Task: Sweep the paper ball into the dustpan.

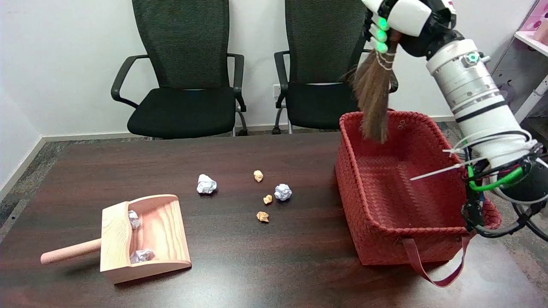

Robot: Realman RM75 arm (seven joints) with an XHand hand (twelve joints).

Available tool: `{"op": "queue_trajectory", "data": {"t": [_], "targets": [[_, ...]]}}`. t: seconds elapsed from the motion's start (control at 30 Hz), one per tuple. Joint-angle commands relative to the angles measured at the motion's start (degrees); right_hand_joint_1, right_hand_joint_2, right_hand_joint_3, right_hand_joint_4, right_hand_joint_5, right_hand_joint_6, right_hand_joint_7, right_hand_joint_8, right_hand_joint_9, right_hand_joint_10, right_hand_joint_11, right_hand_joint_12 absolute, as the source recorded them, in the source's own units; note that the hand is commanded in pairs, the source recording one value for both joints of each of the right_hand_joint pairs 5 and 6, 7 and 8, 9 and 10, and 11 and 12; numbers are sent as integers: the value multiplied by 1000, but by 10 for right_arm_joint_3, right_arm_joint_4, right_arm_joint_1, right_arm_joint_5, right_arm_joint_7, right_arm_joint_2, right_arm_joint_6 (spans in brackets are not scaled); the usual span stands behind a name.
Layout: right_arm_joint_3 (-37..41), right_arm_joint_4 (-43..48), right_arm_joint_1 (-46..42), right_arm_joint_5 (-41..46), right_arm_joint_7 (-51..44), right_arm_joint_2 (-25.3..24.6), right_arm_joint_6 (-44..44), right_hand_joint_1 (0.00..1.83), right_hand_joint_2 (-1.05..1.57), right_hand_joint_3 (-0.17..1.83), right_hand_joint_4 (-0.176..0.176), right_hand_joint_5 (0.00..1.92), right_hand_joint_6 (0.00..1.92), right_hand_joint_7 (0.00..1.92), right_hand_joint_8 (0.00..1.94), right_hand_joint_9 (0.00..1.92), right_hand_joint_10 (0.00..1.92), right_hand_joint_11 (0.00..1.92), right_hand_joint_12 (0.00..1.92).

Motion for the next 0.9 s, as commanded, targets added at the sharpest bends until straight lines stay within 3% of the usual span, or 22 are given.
{"op": "queue_trajectory", "data": {"t": [0.03,0.23,0.5,0.9], "targets": [[-245,-10,252,187,-5,11,28,914,980,1479,176,1920,1920,1920,1920,1920,1920,1920,1920],[-362,-8,347,250,-6,-16,25,892,1002,1481,176,1920,1920,1920,1920,1920,1920,1920,1920],[-457,10,402,249,-7,-81,-29,880,1023,1415,176,1920,1920,1920,1920,1920,1920,1920,1920],[-492,150,404,111,-8,-162,5,850,1070,1376,176,1920,1920,1920,1920,1920,1920,1920,1920]]}}
